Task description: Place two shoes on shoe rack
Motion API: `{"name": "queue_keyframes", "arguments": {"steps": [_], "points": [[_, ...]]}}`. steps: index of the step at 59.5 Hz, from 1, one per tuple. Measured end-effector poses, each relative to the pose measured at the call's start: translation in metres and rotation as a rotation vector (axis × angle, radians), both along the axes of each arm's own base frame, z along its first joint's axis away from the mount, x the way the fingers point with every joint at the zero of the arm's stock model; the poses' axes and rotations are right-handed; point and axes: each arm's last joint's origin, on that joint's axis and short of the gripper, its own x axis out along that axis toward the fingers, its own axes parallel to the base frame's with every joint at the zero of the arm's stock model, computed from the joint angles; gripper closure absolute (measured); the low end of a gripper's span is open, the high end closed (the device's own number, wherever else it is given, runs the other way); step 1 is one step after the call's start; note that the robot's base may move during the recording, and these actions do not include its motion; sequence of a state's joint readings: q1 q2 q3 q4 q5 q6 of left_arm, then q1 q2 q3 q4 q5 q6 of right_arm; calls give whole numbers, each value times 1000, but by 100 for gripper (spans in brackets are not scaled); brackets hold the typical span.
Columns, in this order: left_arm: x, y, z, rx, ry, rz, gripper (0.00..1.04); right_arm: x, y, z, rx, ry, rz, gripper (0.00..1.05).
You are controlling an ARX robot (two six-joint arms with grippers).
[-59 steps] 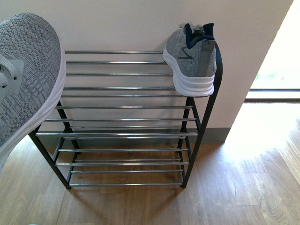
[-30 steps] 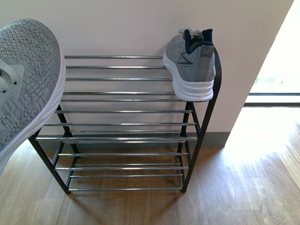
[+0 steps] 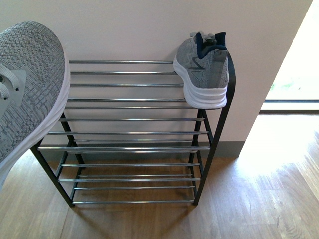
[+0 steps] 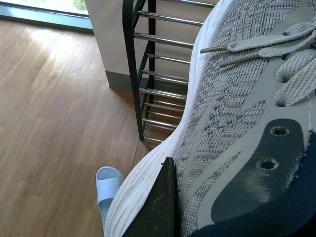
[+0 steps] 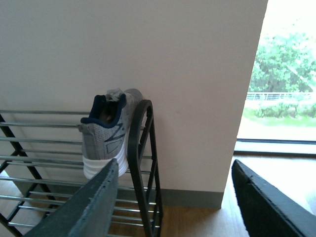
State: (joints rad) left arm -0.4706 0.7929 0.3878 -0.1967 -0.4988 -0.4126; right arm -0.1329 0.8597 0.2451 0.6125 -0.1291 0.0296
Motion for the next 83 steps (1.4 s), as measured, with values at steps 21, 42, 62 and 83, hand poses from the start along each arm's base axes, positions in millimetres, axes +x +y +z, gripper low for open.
{"name": "queue_keyframes", "arguments": {"steps": [21, 42, 62, 83], "points": [[0, 0, 0, 0, 0, 0, 103, -27, 18, -23, -25, 6, -6, 103], [0, 0, 0, 0, 0, 0, 103, -46, 19, -35, -26, 6, -1, 103], [0, 0, 0, 0, 0, 0, 103, -56, 20, -38, -27, -22, -1, 103], [0, 0, 0, 0, 0, 0, 103, -64, 20, -38, -27, -22, -1, 103]]}}
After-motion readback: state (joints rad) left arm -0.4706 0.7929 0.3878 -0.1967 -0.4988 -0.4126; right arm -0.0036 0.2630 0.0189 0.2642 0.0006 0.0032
